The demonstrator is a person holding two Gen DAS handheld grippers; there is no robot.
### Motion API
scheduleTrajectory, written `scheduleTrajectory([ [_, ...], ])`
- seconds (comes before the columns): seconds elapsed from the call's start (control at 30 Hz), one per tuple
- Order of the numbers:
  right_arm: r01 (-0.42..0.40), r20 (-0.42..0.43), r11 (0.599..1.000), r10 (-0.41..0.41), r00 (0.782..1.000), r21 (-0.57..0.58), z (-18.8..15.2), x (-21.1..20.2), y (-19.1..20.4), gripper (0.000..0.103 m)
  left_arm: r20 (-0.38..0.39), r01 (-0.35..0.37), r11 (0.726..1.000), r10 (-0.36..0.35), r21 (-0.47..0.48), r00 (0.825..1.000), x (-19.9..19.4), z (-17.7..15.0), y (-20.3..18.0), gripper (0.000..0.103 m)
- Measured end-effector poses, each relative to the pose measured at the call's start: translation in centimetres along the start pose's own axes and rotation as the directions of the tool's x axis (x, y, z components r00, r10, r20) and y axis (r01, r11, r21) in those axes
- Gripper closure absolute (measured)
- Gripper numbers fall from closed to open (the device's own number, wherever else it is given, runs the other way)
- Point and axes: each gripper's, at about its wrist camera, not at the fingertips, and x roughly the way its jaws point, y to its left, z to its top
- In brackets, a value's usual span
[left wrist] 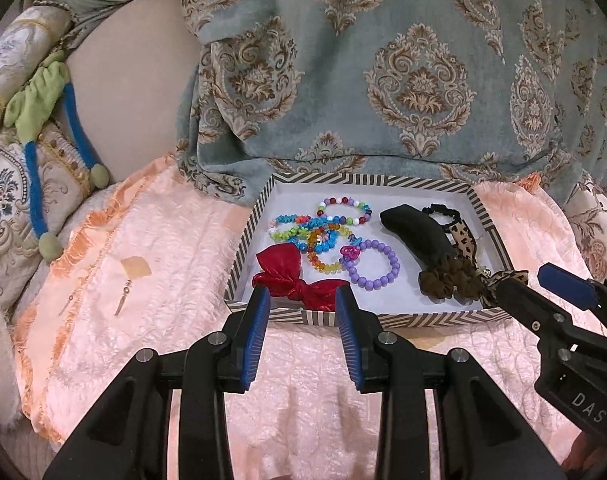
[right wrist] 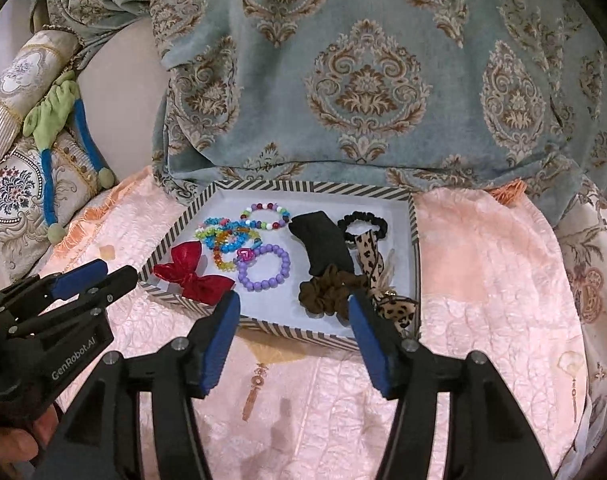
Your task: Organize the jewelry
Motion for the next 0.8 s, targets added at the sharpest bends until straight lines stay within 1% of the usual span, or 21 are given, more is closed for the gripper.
scheduleTrajectory([
  [0.2, -0.002, 0.016, 1.000, 0.002, 1.000, 0.007, -0.13, -0.81, -0.03, 0.042, 0.006, -0.013, 1.000, 0.013, -0.008, 1.000, -0.39, -0.18, -0.04, 0.085],
  [0.57, -0.007, 0.006, 1.000, 0.007, 1.000, 0.007, -0.39, -0.88, -0.04, 0.040, 0.006, -0.032, 0.999, 0.032, -0.006, 0.999, -0.30, -0.48, -0.25, 0.085],
  [0.8, -0.010, -0.013, 1.000, 0.010, 1.000, 0.014, -0.55, -0.12, -0.30, 0.040, -0.002, -0.041, 0.999, 0.041, 0.009, 0.999, 0.29, -0.64, -0.53, 0.085],
])
